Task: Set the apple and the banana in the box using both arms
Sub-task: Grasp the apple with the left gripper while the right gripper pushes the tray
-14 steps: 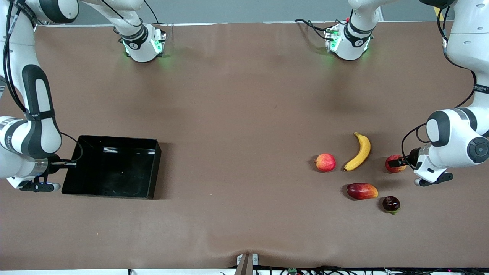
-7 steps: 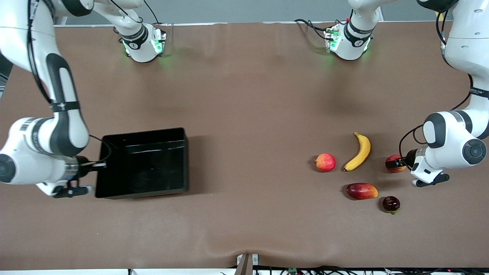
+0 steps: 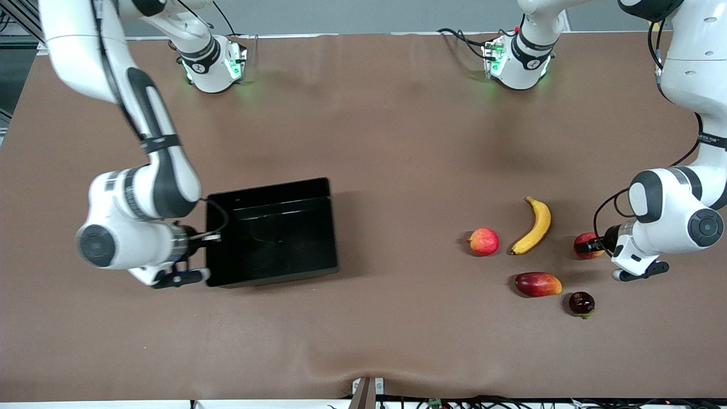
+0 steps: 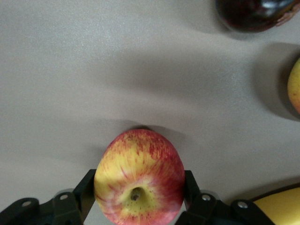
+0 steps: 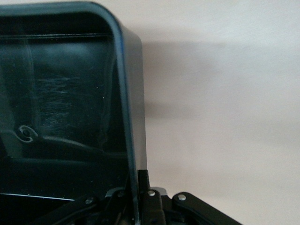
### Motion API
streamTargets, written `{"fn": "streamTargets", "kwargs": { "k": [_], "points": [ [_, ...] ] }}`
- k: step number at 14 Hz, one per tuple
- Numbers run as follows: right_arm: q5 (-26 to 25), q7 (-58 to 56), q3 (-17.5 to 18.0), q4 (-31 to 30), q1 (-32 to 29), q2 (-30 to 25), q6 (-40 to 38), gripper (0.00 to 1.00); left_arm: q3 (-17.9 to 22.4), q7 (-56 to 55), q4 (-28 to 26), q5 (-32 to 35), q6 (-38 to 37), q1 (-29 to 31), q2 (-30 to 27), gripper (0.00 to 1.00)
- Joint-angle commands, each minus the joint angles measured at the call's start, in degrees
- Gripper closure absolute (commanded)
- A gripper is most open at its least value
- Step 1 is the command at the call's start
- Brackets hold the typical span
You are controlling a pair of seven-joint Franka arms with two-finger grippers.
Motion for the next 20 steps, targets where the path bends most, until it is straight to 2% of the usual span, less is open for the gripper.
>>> {"fn": "streamTargets", "kwargs": {
  "k": [1,2,3,6,7,10,11,12,13,14,15,20],
  "points": [
    [3.7,9.2,-0.4,0.0,6.6,-1.0,0.0,1.00,-0.3,0.6,1.6,1.2,0.7,-0.2,1.8,0.75],
    [5.0,12.0,-0.4,0.1,8.9,-0.7,1.4,1.00,-0.3,1.2,1.6,1.2,0.5,-0.4,1.2,0.97],
    [6.9,14.7,-0.5,0.1,11.0,-0.5,4.4,1.00,-0.6,2.6,1.6,1.2,0.2,-0.2,0.9,1.00],
    [7.7,24.1,-0.5,0.0,17.5,1.4,8.9,1.00,-1.8,4.8,1.2,1.0,-0.6,-0.2,-4.8,1.00],
    [7.6,27.4,-0.5,-0.1,19.5,2.0,10.6,1.00,-3.7,4.1,1.5,0.9,-1.9,-0.1,-6.1,1.00],
    [7.7,30.7,-0.5,-0.2,20.9,3.6,12.7,1.00,-7.3,3.3,1.6,0.1,-3.8,-0.1,-9.0,1.00],
    [7.7,30.7,-0.5,-0.4,21.1,4.1,12.7,0.96,-8.9,1.3,1.6,0.1,-4.6,-0.1,-9.8,1.00],
    [7.7,30.8,-0.5,-0.4,21.3,4.7,12.7,0.76,-10.4,-1.8,1.8,0.1,-5.6,-0.2,-10.1,1.00],
    [7.8,31.0,-0.5,-0.4,21.7,5.1,12.7,0.45,-12.4,-4.9,2.2,0.1,-6.4,-0.2,-10.5,1.00],
    [7.7,31.4,-0.5,-0.4,21.7,5.1,12.7,0.19,-13.9,-7.4,2.9,0.1,-7.5,-0.2,-10.6,1.00],
    [7.6,31.8,-0.5,-0.4,21.7,5.1,12.7,0.00,-15.2,-9.4,3.4,0.1,-8.6,-0.3,-10.6,1.00],
    [6.8,30.7,-1.0,-0.1,20.0,2.9,11.9,0.00,-22.6,-21.7,3.8,0.5,-10.4,-1.0,-10.4,1.00]
  ]
}}
